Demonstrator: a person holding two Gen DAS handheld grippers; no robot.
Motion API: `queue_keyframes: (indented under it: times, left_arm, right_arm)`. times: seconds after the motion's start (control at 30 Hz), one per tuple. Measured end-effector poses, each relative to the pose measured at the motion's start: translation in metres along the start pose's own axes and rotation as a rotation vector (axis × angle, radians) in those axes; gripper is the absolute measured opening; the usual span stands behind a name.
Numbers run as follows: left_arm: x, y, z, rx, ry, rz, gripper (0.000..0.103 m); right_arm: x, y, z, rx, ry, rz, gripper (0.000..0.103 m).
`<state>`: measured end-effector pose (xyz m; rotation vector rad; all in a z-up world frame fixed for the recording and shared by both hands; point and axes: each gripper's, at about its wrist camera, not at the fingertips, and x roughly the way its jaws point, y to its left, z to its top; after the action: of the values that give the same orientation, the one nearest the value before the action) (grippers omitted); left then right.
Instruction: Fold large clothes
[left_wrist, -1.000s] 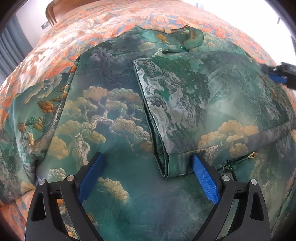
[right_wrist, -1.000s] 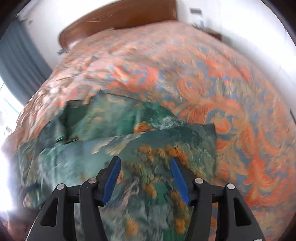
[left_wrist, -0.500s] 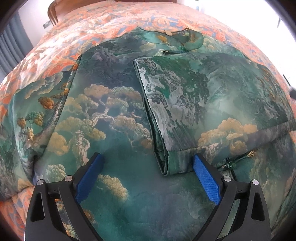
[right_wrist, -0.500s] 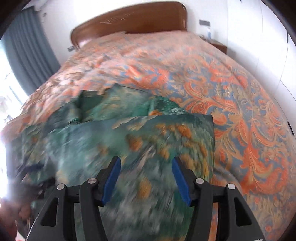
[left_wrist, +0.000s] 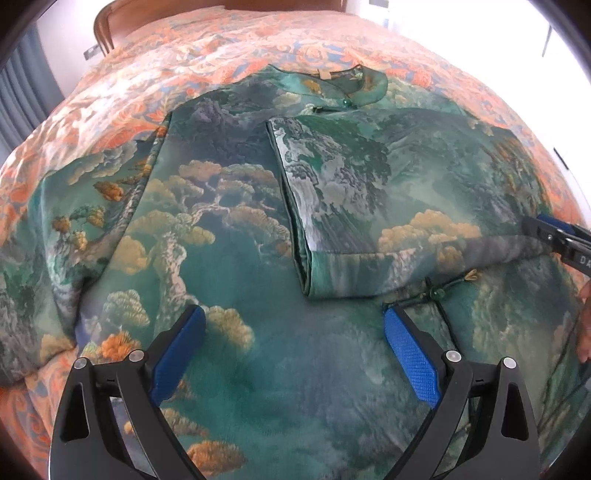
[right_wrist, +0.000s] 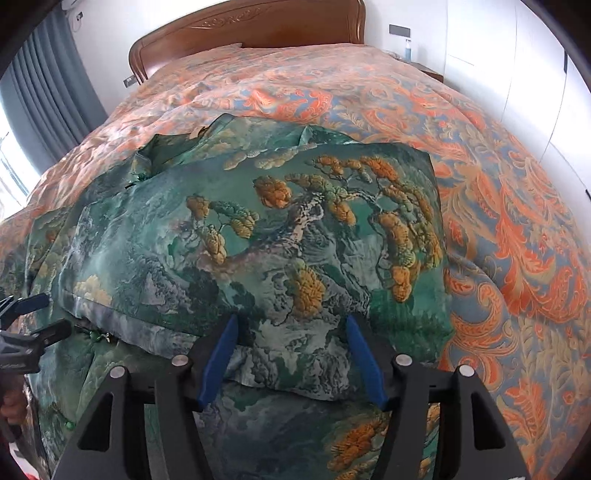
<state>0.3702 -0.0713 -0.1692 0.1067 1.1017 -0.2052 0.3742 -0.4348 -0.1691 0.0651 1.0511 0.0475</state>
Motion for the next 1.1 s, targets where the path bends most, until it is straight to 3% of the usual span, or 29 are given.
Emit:
queue_keyframes:
  times: [0.27, 0.5, 0.67, 0.8, 0.9, 1.1]
  left_arm:
    - [-0.019, 0.000, -0.007, 0.001, -0.034, -0.022, 0.098]
    - [-0.053, 0.019, -0.021, -0.040, -0.099, -0.062, 0.098]
    - [-0.072, 0.060, -0.044, -0.061, -0.129, 0.008, 0.098]
    - [-0.084, 0.120, -0.078, -0.191, -0.152, 0.071, 0.098]
    - [-0.088, 0.179, -0.107, -0.361, -0.162, 0.104, 0.098]
    - [-0.078, 0.269, -0.130, -0.652, -0.218, 0.122, 0.098]
  right_arm:
    - [-0.030, 0.011, -0.009, -0.010, -0.075, -0.028, 0.063]
    - [-0.083, 0.027, -0.028, -0.012, -0.158, 0.050, 0.063]
    - [-0.115, 0.039, -0.055, -0.005, -0.197, 0.118, 0.063]
    - [-0.132, 0.049, -0.078, 0.006, -0.215, 0.159, 0.064]
    - [-0.138, 0.057, -0.090, -0.008, -0.220, 0.177, 0.064]
    - [-0.143, 0.077, -0.096, -0.049, -0.218, 0.200, 0.064]
